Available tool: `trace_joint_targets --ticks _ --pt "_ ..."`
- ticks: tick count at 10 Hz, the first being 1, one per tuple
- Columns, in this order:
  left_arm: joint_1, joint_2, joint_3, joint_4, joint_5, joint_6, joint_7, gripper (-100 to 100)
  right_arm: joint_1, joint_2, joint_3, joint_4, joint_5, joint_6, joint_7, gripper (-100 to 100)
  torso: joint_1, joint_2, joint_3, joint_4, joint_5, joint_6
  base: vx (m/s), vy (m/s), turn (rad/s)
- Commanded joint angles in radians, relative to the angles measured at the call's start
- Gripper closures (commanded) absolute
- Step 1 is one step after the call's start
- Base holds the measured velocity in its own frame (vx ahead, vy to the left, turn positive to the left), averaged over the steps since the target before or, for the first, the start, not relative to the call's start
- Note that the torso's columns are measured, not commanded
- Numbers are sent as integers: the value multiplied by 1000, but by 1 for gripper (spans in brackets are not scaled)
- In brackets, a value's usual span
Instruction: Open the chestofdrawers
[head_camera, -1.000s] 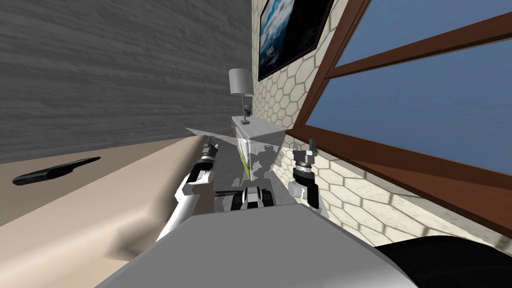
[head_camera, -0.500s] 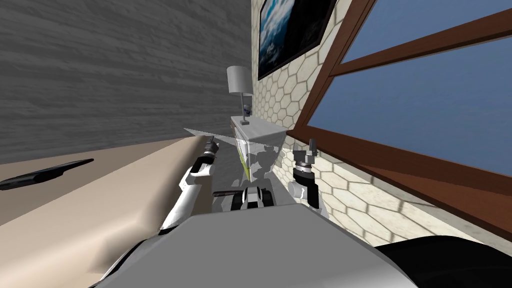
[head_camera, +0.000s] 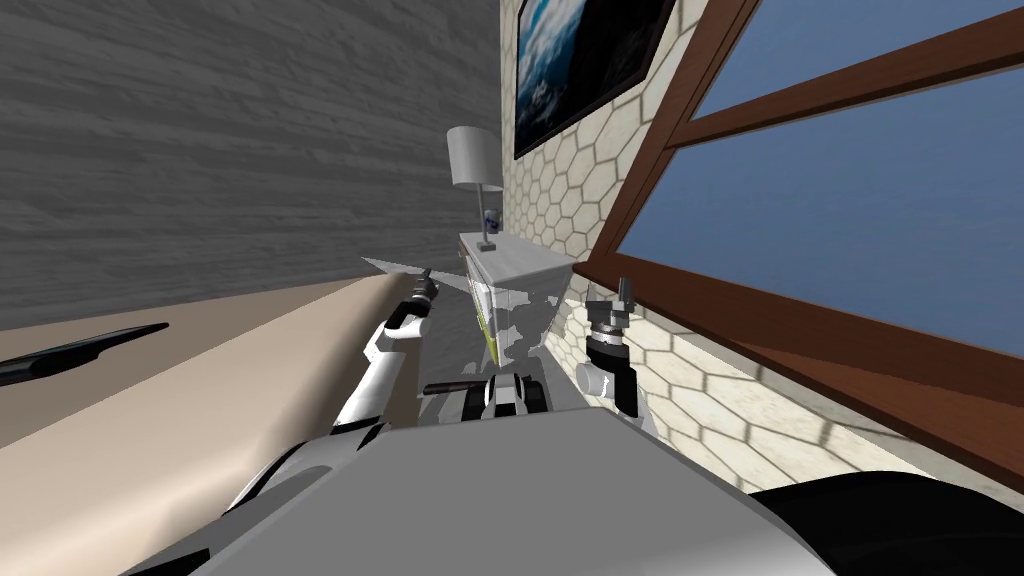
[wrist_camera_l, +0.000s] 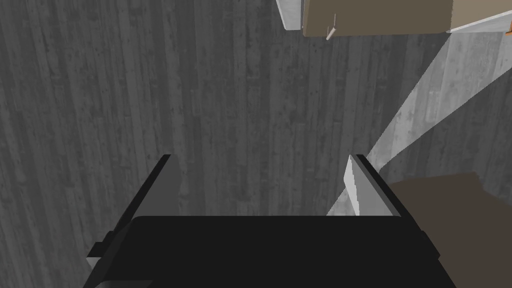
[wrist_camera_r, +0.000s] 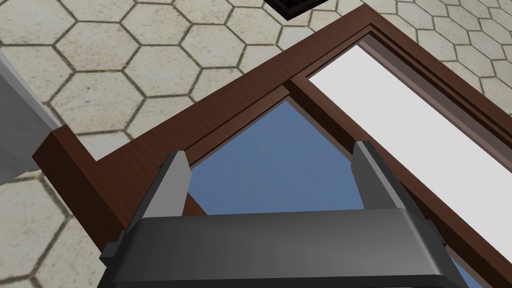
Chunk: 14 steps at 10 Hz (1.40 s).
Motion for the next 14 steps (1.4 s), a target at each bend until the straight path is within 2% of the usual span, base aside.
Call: trace_joint_targets --ticks 1,2,3,4,5,6,9,10,11,12,13,14 --pt "-76 23 11 75 13 73 -12 -100 0 0 0 0 0 0 0 0 0 1 0 0 0 0 48 -54 11" --pt "-92 23 11 90 13 87 -12 -100 0 0 0 0 0 0 0 0 0 0 0 0 0 0 38 -38 8" --pt "-124 41 18 114 21 131 -18 -100 0 0 0 0 0 0 0 0 1 1 0 0 0 0 30 -42 15" --pt "-144 41 18 140 21 136 -18 -100 0 0 0 0 0 0 0 0 1 0 0 0 0 0 26 -41 10" --pt "-177 58 24 170 29 177 -24 -100 0 0 0 0 0 0 0 0 1 0 0 0 0 0 47 -64 7" --pt "-195 58 24 202 29 183 -24 -100 0 0 0 0 0 0 0 0 -1 -1 -1 0 0 0 40 -65 25" --pt "-281 92 35 296 42 261 -34 -100 0 0 0 0 0 0 0 0 1 0 0 0 0 0 39 -71 4" --pt "-289 92 35 313 42 275 -34 -100 0 0 0 0 0 0 0 0 0 0 0 0 0 0 37 -69 11" --pt "-328 107 40 348 47 311 -38 -100 0 0 0 0 0 0 0 0 1 0 0 0 0 0 24 -75 17" --pt "-333 107 40 368 47 320 -38 -100 0 0 0 0 0 0 0 0 0 0 0 0 0 0 15 -76 13" --pt "-374 122 44 398 51 363 -41 -100 0 0 0 0 0 0 0 0 1 1 0 0 0 0 14 -90 24" --pt "-374 122 44 422 51 363 -41 -100 0 0 0 0 0 0 0 0 0 0 0 0 0 0 11 -76 12"
